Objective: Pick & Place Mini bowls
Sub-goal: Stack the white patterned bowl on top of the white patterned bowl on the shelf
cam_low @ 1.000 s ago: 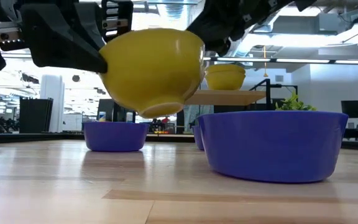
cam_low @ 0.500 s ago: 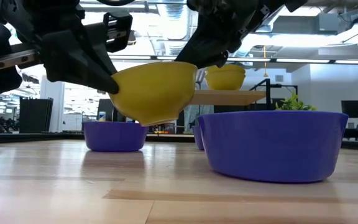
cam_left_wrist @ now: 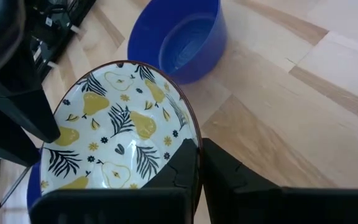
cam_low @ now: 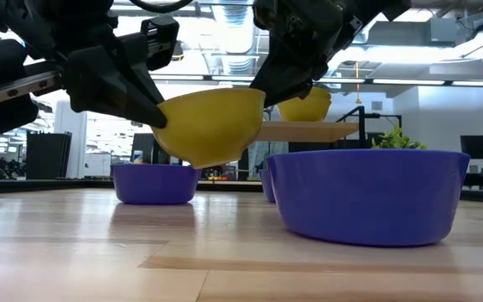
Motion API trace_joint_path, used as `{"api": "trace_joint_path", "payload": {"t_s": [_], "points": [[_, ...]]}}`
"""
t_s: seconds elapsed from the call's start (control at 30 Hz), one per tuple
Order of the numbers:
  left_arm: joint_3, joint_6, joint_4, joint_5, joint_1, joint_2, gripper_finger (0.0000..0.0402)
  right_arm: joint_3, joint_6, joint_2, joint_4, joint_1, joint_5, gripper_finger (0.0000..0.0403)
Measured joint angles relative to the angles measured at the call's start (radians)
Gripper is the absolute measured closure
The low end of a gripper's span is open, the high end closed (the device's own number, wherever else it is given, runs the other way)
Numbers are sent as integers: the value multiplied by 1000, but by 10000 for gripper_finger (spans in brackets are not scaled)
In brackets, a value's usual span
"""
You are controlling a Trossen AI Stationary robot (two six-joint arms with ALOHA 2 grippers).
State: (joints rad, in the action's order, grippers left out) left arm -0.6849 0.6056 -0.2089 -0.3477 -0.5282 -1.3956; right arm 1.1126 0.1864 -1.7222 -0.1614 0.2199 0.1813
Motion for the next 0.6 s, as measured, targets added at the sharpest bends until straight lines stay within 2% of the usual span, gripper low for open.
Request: {"api": "trace_joint_path", "payload": {"t_s": [0.1,0.27,0.6], "points": [[0,0,-4,-3,1,0,389,0,0,0,-4,-23,-25,290],[0,15,-17,-3,7,0,391,0,40,2,-19,-80,-170,290],[0,48,-70,4,33,-1,387,1,76,3,-75,-104,-185,290]]}}
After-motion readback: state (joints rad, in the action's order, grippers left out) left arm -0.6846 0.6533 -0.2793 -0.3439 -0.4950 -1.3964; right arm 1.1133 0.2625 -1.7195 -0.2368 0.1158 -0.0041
